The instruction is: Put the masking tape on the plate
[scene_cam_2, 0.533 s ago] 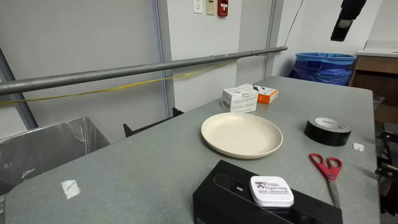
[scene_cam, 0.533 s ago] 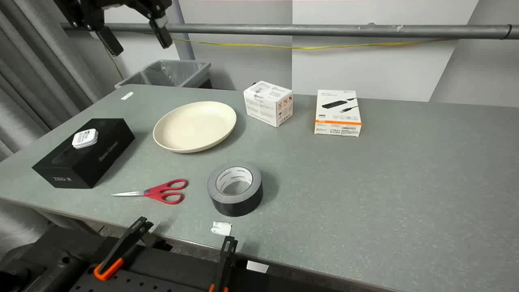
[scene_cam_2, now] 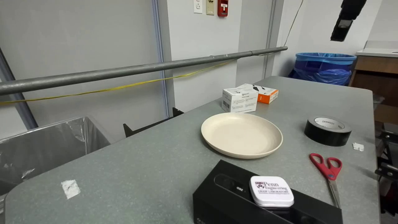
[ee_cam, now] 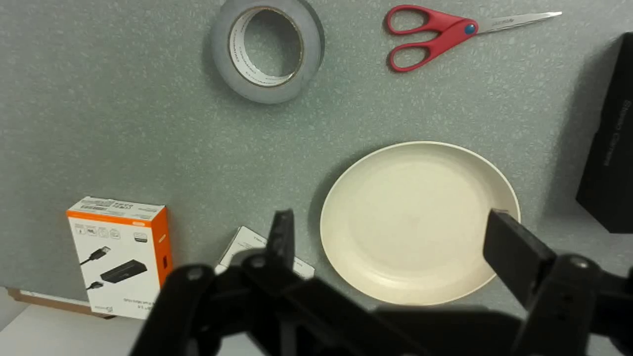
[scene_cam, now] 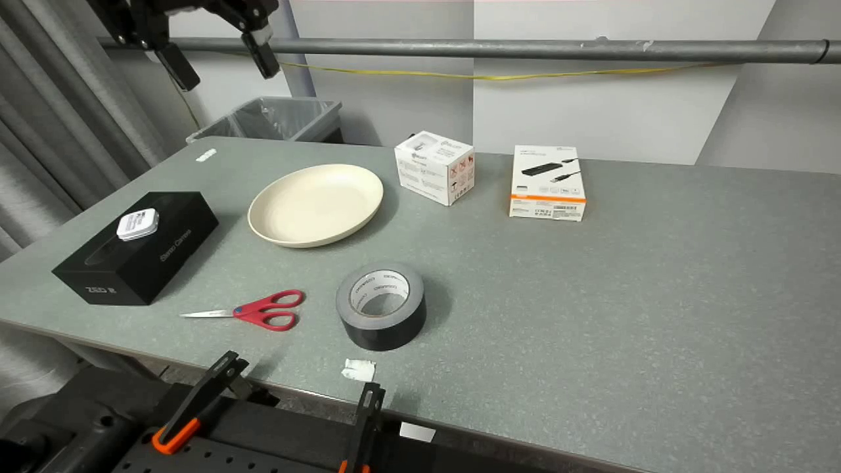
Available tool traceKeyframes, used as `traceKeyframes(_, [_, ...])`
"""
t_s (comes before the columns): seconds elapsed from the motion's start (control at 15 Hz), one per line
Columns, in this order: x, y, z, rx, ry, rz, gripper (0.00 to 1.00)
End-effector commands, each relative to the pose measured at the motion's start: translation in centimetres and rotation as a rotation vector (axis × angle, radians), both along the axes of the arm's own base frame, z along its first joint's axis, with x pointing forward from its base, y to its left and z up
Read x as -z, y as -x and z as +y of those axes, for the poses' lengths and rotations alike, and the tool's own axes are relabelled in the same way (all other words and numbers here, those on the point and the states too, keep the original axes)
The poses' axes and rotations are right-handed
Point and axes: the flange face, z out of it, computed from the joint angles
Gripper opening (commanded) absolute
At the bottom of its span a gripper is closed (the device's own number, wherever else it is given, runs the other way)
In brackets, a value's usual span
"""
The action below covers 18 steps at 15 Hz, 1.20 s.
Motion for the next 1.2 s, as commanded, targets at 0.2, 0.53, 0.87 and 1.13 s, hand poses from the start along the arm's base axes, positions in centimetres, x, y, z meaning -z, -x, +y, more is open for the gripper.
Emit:
traceKeyframes(0.2, [3.4, 0.3, -1.4, -0.001, -0.022, 0.061, 1.0])
traceKeyframes(0.53, [9.9, 0.2, -4.4, 0.085, -0.033, 0.13, 1.0])
traceKeyframes(0.87, [12.9, -1.0, -6.2, 0.14, -0.036, 0.051, 1.0])
traceKeyframes(1.13, [12.3, -1.0, -5.7, 0.124, -0.047, 0.07, 1.0])
